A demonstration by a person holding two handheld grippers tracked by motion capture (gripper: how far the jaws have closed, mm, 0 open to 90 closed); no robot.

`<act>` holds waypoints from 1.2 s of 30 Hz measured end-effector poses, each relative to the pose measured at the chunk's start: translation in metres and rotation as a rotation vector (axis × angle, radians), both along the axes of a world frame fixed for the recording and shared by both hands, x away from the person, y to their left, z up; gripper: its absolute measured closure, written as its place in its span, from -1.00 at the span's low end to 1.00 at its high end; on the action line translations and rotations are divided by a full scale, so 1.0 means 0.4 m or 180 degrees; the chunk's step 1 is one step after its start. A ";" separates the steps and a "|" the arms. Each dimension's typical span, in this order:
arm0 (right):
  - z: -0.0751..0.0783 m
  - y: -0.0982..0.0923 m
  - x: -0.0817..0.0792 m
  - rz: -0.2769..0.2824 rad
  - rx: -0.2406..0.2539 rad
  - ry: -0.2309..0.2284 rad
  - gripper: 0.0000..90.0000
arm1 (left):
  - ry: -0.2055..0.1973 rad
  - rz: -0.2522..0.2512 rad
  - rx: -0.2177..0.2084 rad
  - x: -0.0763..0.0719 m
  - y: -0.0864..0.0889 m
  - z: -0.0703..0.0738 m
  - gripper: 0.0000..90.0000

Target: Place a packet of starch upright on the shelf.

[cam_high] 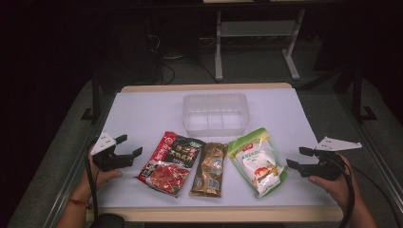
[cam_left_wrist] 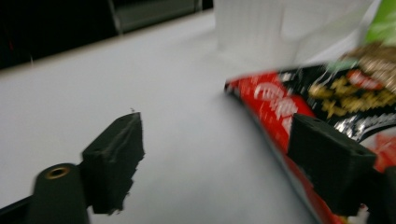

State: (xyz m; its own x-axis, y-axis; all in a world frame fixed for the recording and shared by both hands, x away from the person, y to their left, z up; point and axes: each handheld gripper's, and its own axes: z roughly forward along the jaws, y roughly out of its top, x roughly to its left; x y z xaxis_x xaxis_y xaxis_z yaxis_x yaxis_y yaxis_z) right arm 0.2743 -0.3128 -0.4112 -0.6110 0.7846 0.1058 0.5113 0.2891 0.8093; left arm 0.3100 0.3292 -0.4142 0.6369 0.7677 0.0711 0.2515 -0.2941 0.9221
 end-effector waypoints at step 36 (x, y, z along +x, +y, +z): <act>-0.076 0.139 0.164 0.0831 0.0298 0.0984 -0.64 | 0.0277 -0.0280 0.0415 -0.093 -0.037 -0.042 -0.54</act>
